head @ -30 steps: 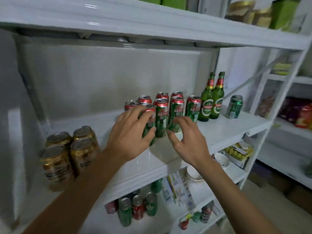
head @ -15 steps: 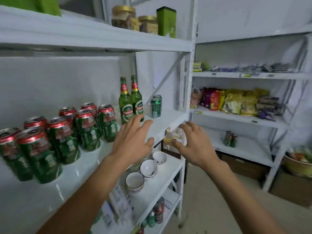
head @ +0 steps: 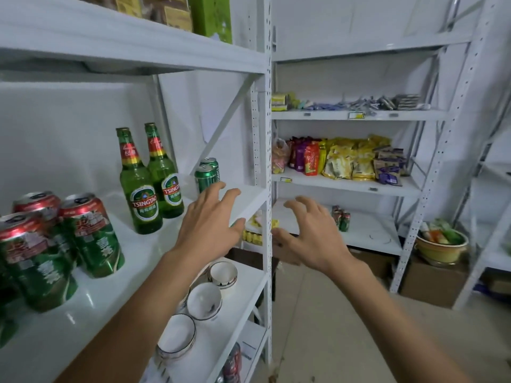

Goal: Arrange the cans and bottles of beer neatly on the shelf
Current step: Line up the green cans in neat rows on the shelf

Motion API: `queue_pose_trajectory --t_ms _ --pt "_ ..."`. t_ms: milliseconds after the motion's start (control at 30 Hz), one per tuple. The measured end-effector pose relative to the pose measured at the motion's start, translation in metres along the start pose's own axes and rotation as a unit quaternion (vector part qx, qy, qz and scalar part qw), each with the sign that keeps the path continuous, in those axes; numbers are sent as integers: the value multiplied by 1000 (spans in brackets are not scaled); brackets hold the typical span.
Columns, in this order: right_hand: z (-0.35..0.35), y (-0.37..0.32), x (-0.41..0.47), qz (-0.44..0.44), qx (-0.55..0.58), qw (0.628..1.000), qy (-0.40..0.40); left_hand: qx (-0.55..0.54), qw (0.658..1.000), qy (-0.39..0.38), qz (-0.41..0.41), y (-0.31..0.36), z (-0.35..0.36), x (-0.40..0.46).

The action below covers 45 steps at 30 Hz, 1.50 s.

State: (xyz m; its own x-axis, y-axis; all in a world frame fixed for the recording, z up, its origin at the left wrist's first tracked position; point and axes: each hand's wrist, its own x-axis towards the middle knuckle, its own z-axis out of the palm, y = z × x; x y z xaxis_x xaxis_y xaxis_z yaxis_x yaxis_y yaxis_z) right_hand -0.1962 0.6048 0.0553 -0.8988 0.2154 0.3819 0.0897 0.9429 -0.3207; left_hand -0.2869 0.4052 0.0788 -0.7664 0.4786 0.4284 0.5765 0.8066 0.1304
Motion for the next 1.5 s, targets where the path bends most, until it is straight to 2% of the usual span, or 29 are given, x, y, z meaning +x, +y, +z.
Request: queue_pose_trajectory --t_ms 333,500,633,767,933,1133,1300,1500 --pt "26 50 74 -7 -2 1000 -18 -37 999 8 -17 -8 44 85" --pt "39 74 129 -55 19 998 -30 -23 998 8 -56 -17 66 117" --pt "54 80 169 -103 62 991 -50 -3 994 37 -107 -29 73 137" --pt "75 70 207 -142 128 980 -61 10 987 105 -124 -44 76 151" --pt "108 48 256 -189 186 958 -105 9 972 134 -191 -74 79 170" --pt "132 26 318 -219 231 939 -130 -87 957 149 -235 -102 87 189" --pt "148 -4 373 -229 291 915 -157 -73 946 121 -291 -103 95 207" --pt "174 -27 413 -220 349 874 -255 -63 928 91 -355 -98 109 211"
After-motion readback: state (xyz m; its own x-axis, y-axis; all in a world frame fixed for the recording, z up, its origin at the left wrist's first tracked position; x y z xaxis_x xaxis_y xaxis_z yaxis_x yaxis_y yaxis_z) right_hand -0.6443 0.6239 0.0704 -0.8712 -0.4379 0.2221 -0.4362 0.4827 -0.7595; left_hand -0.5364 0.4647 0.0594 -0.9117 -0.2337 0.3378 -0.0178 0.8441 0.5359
